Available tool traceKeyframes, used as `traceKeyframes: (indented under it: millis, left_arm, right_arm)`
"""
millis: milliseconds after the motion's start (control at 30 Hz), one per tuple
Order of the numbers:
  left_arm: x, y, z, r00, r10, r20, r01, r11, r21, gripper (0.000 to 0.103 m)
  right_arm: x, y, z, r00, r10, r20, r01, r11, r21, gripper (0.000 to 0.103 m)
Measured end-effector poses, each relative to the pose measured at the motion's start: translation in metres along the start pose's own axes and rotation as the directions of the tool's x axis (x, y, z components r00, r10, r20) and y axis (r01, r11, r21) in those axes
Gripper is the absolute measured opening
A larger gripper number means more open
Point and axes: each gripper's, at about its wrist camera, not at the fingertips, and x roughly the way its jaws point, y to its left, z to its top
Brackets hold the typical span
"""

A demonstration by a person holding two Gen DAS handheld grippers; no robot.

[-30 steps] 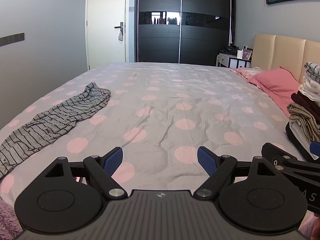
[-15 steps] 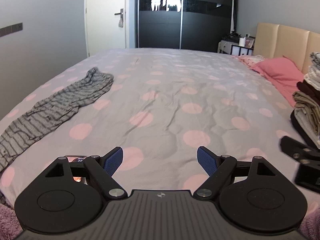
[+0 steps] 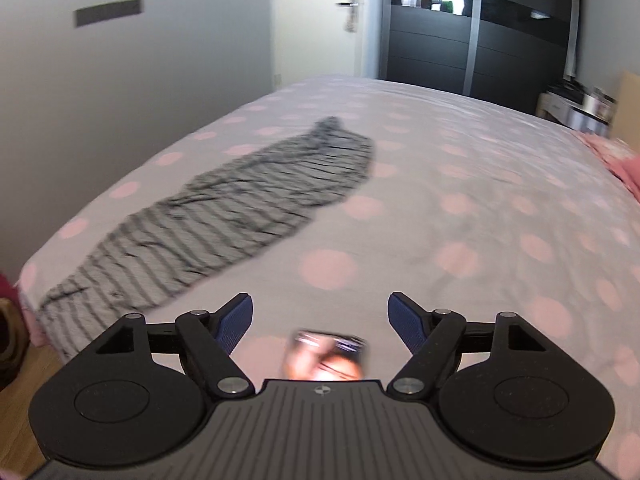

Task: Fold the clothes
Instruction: 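Reach the left tool to the grey striped garment and grasp its end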

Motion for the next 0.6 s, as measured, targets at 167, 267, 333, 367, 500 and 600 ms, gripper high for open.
traceKeyframes:
  millis: [167,267,333,367,500,600]
  left_arm:
    - [0.039,0.052,0.031,0.996,0.08,-0.043,-0.081,0.996,-0.03,0.065]
    - [0.07,0.075,0.039,0.989,0.133,-0.065,-0.133,0.991,0.003,0.057]
    - [0.091,0.092,0.04,0.985,0.146,-0.092,-0.147,0.989,-0.006,0.054]
    - [0.101,0.099,0.039,0.984,0.141,-0.11,-0.143,0.99,-0.009,0.054]
    - [0.146,0.114,0.026,0.971,0.169,-0.167,-0.159,0.985,0.072,0.054]
    - [0.171,0.111,0.009,0.962,0.186,-0.202,-0.149,0.972,0.182,0.055]
  right_arm:
    - [0.013,0.002,0.013,1.0,-0.005,0.01,0.005,0.997,-0.073,0.102]
    - [0.026,0.007,0.014,1.0,0.004,-0.003,-0.004,0.997,-0.071,0.102]
    - [0.035,0.012,0.014,1.0,0.014,-0.022,-0.015,0.998,-0.065,0.102]
    - [0.039,0.014,0.014,0.999,0.02,-0.031,-0.022,0.998,-0.063,0.102]
    - [0.056,0.02,0.013,0.998,0.007,-0.055,-0.011,0.997,-0.075,0.102]
    - [0.069,0.021,0.012,0.997,-0.002,-0.083,-0.002,0.998,-0.058,0.102]
